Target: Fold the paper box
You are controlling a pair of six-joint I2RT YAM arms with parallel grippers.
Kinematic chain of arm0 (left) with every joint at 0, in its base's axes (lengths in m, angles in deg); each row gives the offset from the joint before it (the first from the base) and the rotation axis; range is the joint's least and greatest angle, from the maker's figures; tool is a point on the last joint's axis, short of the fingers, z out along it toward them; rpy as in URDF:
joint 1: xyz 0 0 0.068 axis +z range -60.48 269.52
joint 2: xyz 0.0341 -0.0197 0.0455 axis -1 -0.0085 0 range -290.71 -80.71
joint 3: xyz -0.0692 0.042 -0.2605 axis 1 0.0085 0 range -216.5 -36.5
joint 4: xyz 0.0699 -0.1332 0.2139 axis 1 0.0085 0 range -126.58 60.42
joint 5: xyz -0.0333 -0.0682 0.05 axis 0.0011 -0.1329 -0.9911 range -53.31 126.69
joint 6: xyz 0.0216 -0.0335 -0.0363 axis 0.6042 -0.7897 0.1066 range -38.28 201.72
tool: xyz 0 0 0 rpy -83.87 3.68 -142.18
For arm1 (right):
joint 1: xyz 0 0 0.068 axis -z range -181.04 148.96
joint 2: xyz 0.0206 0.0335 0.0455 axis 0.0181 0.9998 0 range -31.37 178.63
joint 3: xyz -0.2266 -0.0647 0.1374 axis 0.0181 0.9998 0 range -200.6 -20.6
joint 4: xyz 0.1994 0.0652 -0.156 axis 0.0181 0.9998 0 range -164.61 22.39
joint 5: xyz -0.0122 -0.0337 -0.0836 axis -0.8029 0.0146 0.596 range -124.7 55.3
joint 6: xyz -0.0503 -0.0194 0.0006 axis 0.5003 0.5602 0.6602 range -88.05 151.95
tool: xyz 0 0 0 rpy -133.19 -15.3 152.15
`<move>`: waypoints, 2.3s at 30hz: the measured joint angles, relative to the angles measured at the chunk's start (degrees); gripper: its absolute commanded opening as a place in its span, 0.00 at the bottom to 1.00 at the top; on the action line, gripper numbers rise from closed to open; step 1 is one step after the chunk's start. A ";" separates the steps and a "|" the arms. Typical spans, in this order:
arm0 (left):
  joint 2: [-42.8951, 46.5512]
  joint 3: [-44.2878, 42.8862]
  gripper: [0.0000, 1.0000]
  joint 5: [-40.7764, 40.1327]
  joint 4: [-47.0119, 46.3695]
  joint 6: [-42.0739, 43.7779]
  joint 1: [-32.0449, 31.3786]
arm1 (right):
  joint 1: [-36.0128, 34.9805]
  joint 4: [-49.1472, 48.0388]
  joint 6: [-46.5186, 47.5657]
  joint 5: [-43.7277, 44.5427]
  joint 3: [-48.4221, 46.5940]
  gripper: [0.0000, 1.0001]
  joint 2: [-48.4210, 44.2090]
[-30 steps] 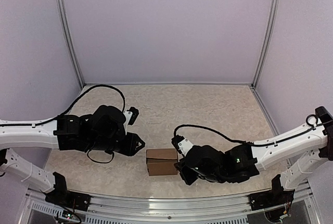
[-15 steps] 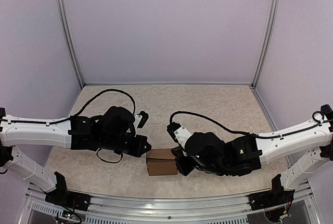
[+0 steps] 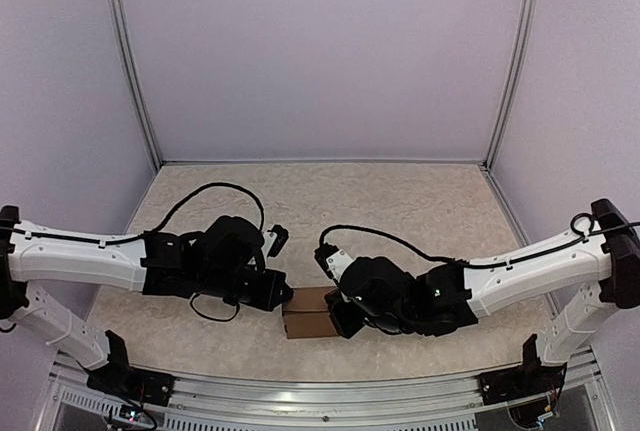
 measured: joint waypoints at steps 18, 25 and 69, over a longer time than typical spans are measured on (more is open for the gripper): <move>-1.22 4.33 0.00 -3.21 -9.05 -2.23 -2.58 | -0.46 -9.18 -9.42 1.16 3.67 0.00 2.95; 0.76 9.97 0.00 -3.48 -17.18 -3.23 -2.91 | -0.57 -9.35 -10.08 1.18 3.85 0.00 2.67; -1.42 9.86 0.03 -2.86 -21.64 -2.91 -3.87 | 0.17 -5.29 -9.64 0.26 8.13 0.00 -4.57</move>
